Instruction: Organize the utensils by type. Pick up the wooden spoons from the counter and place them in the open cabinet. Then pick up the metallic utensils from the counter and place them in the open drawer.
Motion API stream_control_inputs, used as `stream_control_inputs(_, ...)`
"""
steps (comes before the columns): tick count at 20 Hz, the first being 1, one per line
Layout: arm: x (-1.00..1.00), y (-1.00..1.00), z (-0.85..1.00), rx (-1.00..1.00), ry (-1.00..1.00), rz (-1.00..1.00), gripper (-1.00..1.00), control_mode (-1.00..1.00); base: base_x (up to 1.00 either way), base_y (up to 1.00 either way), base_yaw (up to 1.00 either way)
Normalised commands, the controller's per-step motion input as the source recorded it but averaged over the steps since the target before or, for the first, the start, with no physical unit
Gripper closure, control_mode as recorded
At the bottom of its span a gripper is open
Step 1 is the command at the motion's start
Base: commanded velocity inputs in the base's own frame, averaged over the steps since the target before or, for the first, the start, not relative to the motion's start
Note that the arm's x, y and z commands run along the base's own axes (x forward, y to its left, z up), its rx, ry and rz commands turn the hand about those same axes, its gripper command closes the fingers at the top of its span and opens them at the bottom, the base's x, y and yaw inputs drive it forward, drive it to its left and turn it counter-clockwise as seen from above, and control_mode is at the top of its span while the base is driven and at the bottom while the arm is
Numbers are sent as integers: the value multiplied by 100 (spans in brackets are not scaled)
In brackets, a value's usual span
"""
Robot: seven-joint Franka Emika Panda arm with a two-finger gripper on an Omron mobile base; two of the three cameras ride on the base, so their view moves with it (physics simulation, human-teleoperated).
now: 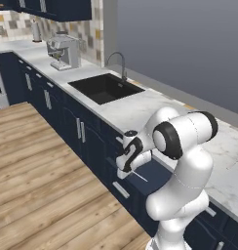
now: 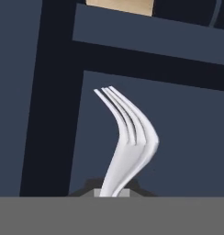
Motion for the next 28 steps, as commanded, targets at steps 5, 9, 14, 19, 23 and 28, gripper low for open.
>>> stream_control_inputs(5,1,6,-14,0,0,-1,100,-100,0,0,0)
stream_control_inputs(9,0,10,-19,0,0,-1,100,-100,0,0,0)
stream_control_inputs(14,-9,27,-26,0,0,-2,100,-100,0,0,0)
stream_control_inputs(19,-23,39,-28,0,0,-4,100,-100,0,0,0)
stream_control_inputs(23,-27,42,-31,0,0,-7,100,-100,0,0,0)
stream_control_inputs(28,-33,48,-32,0,0,-10,100,-100,0,0,0)
